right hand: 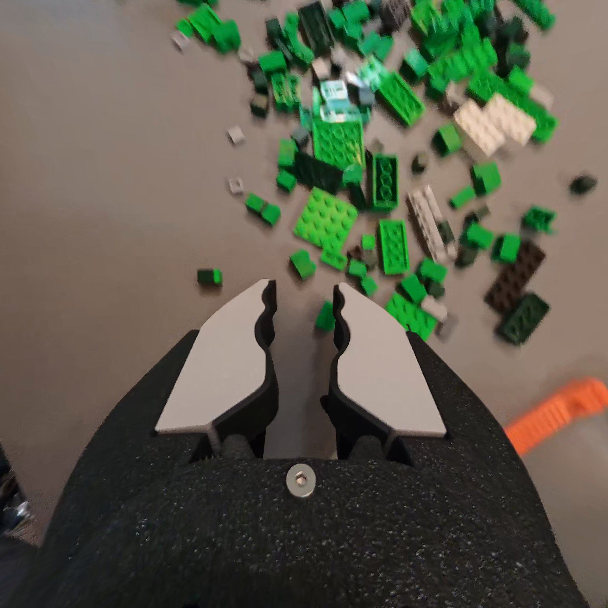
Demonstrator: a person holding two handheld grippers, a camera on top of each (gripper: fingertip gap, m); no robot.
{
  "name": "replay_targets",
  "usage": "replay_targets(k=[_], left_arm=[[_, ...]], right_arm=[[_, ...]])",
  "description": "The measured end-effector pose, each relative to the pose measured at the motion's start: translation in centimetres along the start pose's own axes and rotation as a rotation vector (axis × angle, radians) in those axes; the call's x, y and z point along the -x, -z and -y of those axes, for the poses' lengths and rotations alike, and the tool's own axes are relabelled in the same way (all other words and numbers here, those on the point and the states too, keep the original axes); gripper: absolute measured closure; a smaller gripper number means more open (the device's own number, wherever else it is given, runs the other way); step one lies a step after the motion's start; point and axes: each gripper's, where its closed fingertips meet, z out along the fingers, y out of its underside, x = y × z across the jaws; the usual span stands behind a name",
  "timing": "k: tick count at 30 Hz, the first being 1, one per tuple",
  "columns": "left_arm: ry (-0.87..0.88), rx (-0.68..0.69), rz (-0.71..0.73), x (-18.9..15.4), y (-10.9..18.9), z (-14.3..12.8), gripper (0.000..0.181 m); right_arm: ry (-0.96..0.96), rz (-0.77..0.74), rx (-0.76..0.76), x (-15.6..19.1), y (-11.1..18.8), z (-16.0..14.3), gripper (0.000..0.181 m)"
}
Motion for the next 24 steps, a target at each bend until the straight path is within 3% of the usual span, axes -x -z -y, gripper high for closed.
replay_targets(k=[5,9,16,24], left_arm=[[-0.001,0.002,-0.002,0.0,0.0,0.0,0.181],[-0.005,-0.001,-0.005,-0.2,0.1,0.1,0.181],[-0.004,-0.004,-0.011,-0.2,0.2,0.1,0.181],[-0.006,-0.005,-0.009,-0.2,0.3,0.2,0.181]], right_arm=[[0.114,0.003,-0.107,0.4,-2.9,4.4,0.144],[0.103,-0.015,-0.110,-0.3,-4.3,5.9,0.142],[0.135,-0.033,0.004,-0.6,-4.9,4.7,0.149],[0.138,-0.023,0.042,-0.5,-3.4,3.4,0.174]])
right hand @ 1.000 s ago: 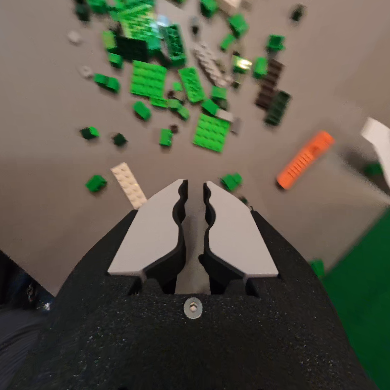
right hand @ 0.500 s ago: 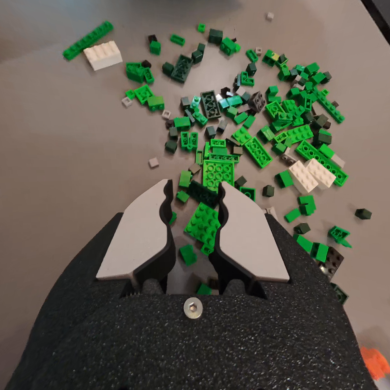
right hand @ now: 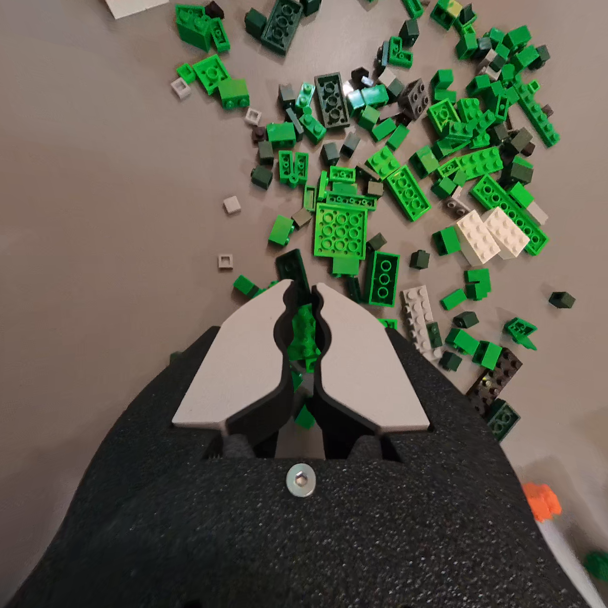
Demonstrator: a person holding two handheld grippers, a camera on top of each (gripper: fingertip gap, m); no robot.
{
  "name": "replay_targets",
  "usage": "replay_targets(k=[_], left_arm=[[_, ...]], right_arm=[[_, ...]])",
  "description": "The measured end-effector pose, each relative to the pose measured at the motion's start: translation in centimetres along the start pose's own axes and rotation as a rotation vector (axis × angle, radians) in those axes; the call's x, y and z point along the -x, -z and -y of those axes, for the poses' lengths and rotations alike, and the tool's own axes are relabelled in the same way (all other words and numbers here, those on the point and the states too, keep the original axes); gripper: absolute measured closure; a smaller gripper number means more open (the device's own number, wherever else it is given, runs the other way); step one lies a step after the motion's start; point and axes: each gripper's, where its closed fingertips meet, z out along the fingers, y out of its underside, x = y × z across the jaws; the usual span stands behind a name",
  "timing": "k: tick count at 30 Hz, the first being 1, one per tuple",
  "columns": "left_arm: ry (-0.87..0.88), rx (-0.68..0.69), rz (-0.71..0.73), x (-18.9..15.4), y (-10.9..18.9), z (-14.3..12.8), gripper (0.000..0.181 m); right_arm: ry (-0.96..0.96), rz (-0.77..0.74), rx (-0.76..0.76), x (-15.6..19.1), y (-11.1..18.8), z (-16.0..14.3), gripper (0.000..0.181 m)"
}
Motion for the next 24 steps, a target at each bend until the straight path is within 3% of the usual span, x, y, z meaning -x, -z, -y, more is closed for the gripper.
replay_targets(k=[5,9,14,24], left_arm=[[0.001,0.000,0.002,0.0,0.0,0.0,0.181],[0.000,0.000,0.002,0.0,0.1,0.0,0.181],[0.000,0.002,-0.002,0.0,0.0,0.0,0.181],[-0.001,0.000,0.002,0.1,0.2,0.0,0.181]], right_arm=[[-0.017,0.089,0.025,1.4,1.0,-1.1,0.177],[-0.058,0.078,-0.049,0.7,1.8,-0.8,0.175],[-0.051,0.113,-0.051,1.1,0.9,-0.6,0.162],[-0.029,0.137,0.010,1.9,0.2,-0.3,0.161]])
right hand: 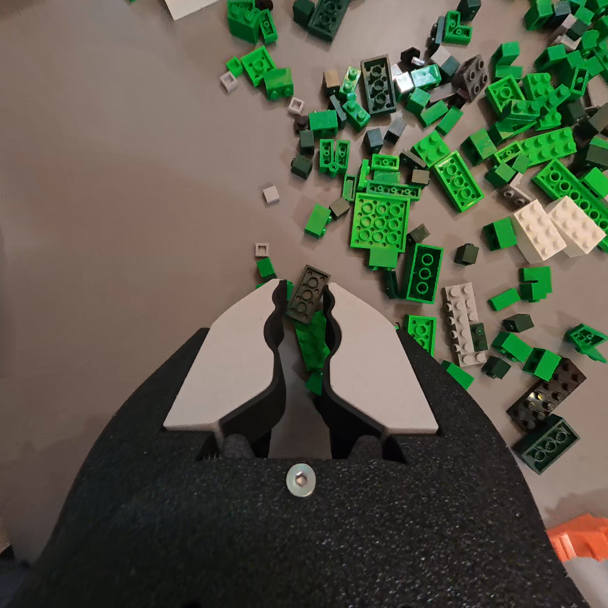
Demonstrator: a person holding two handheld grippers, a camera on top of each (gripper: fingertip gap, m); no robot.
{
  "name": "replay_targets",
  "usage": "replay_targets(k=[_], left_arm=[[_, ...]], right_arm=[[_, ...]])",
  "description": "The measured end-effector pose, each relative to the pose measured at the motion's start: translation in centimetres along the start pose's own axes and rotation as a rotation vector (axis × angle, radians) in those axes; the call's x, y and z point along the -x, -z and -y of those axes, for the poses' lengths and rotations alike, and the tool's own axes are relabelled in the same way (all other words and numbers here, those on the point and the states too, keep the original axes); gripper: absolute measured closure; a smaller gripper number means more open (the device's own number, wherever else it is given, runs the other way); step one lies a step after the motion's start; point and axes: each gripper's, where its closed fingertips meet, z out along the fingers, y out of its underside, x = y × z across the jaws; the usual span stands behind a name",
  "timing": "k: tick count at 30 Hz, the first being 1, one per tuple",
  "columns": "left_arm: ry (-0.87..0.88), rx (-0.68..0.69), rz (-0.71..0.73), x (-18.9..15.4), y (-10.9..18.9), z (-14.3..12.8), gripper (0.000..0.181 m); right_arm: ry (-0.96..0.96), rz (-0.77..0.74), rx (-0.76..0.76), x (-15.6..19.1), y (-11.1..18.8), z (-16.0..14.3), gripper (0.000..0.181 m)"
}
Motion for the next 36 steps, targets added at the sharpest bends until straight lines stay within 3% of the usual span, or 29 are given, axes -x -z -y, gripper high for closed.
replay_targets(k=[4,12,19,24,36], left_arm=[[-0.001,0.001,0.002,0.0,0.1,0.0,0.181],[0.003,-0.013,0.010,0.3,0.5,0.2,0.181],[0.002,-0.013,0.011,0.3,0.5,0.2,0.181],[0.004,-0.016,0.013,0.4,0.7,0.2,0.181],[0.004,-0.019,0.013,0.4,0.7,0.3,0.181]], right_arm=[[0.021,0.029,0.037,0.6,-0.2,0.1,0.165],[0.101,-0.055,0.041,-0.2,0.2,0.8,0.181],[0.103,-0.059,0.014,-0.2,0.2,1.0,0.181],[0.050,-0.021,0.028,0.0,-0.4,0.6,0.158],[0.094,0.039,0.025,1.4,-1.5,1.2,0.160]])
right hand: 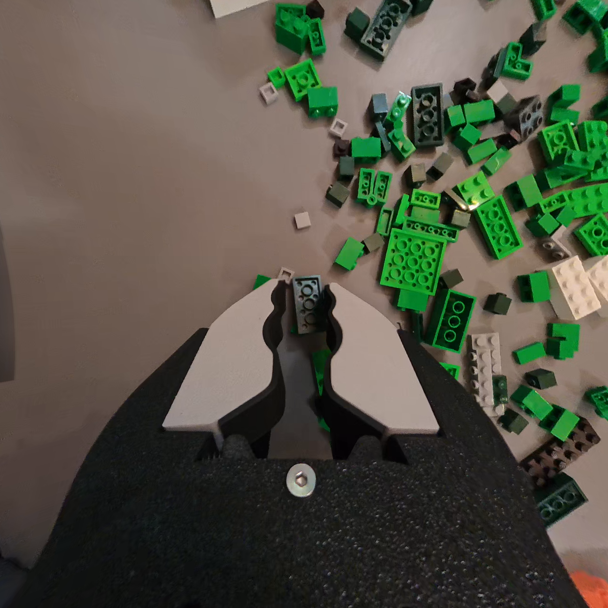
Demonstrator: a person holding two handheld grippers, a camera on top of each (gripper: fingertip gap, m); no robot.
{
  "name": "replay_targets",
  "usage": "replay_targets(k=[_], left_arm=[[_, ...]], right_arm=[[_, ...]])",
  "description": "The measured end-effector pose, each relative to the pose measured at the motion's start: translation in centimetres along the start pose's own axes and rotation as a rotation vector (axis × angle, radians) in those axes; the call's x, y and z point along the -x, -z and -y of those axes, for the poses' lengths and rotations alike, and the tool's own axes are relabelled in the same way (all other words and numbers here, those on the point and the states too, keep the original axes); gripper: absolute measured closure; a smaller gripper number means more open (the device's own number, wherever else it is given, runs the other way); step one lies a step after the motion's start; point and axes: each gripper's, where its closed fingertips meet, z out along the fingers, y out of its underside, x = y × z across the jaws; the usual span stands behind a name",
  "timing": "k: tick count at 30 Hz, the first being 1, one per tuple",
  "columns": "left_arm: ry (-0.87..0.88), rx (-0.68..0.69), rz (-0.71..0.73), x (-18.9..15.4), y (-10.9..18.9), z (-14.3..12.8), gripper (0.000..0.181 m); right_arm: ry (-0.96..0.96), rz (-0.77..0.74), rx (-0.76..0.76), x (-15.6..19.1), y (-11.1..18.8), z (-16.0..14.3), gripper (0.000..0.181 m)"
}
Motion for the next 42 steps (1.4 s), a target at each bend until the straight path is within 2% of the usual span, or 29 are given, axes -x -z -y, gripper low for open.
replay_targets(k=[4,8,11,13,18,22,27,31,35,42], left_arm=[[-0.001,0.002,0.005,0.1,0.1,0.0,0.181],[0.002,-0.003,0.009,0.2,0.2,0.0,0.181],[0.005,-0.005,0.006,0.2,0.1,0.1,0.181],[0.004,-0.003,0.006,0.2,0.1,0.0,0.181],[0.004,-0.001,0.007,0.2,0.0,0.0,0.181],[0.005,0.001,0.009,0.3,0.0,0.0,0.181],[0.002,0.004,0.007,0.2,0.0,-0.1,0.181],[0.003,0.013,0.008,0.3,0.1,-0.2,0.181],[0.006,0.022,0.011,0.4,0.4,-0.3,0.181],[0.008,0.074,0.023,0.7,1.1,-1.2,0.181]], right_arm=[[0.006,-0.086,-0.091,-1.5,1.4,0.5,0.159],[-0.045,-0.384,-0.249,-6.4,5.5,-0.1,0.158],[-0.141,-0.628,-0.360,-9.9,9.1,-1.8,0.158],[-0.207,-0.704,-0.422,-11.1,10.6,-3.1,0.162],[-0.336,-0.599,-0.479,-10.9,10.2,-4.8,0.165],[-0.317,-0.613,-0.441,-10.9,9.9,-5.3,0.166],[-0.299,-0.539,-0.401,-10.1,8.5,-4.8,0.167],[-0.222,-0.445,-0.298,-9.3,6.7,-4.4,0.167],[-0.068,-0.373,-0.066,-10.0,5.5,-5.1,0.167],[0.084,-0.075,0.104,-9.9,3.5,-4.5,0.156]])
